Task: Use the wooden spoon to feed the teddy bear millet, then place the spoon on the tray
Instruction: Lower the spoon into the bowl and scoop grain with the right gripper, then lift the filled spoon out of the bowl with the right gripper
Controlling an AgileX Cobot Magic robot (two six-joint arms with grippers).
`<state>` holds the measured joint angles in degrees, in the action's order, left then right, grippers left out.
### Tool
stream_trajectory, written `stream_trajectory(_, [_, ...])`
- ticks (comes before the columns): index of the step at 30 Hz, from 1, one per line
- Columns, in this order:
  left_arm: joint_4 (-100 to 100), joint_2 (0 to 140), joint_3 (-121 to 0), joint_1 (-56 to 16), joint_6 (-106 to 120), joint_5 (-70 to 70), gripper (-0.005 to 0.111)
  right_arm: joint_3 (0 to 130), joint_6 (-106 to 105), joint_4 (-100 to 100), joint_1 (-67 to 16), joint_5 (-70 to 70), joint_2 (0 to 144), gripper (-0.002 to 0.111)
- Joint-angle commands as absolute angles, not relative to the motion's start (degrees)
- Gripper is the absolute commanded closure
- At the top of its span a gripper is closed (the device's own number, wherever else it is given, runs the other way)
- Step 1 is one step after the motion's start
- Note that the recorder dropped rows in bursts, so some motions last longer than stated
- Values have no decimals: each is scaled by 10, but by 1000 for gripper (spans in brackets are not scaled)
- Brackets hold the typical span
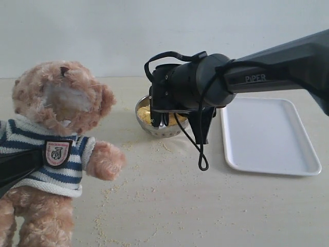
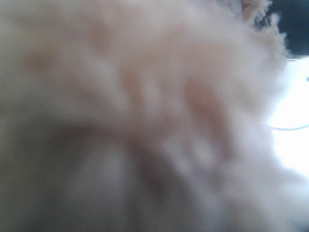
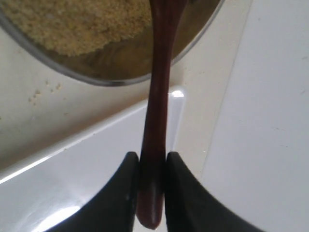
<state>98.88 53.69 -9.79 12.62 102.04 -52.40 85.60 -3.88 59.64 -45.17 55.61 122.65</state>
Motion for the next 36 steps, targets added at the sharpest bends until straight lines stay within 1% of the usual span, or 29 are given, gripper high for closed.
stream_trajectory(1, [999,538,-100,128,1021,-537,102,861,-59,560,-451,560,1225,108])
stream_trajectory(7, [999,538,-100,128,1021,-537,102,861,-58,552,-451,577,1224,108])
stream_trajectory(19, [999,538,-100,128,1021,-537,102,881,-91,450,-451,572,1203,108])
stream_trajectory(36, [999,538,-100,128,1021,-537,102,882,-90,475,-451,578,1183,108])
